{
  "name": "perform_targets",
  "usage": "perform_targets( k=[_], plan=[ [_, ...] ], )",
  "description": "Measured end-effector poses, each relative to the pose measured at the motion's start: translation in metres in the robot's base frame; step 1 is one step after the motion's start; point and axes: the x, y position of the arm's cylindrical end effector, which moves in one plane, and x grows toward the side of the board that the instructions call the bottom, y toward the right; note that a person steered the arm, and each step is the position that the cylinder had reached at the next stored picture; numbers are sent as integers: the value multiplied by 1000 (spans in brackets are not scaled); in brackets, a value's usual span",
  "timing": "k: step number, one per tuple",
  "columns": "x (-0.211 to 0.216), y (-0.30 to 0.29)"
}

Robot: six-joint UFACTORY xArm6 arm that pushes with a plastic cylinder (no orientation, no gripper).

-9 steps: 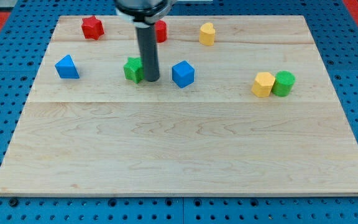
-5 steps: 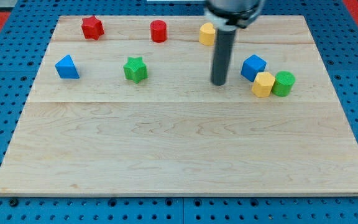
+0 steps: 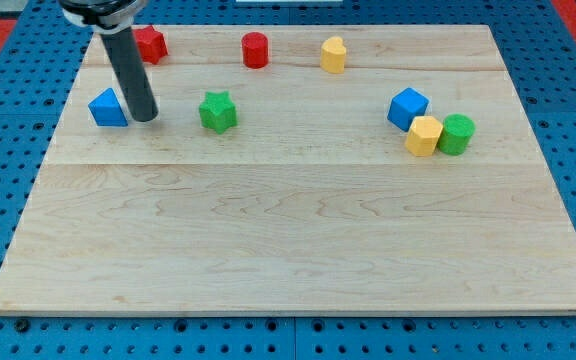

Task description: Push green star to the left of the blue cube

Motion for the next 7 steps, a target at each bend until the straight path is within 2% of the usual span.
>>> perform_targets(
  k=[3, 4, 5, 7],
  plan=[
    [0, 207],
    [-9, 192],
    [-11, 200],
    [-11, 243]
  ],
)
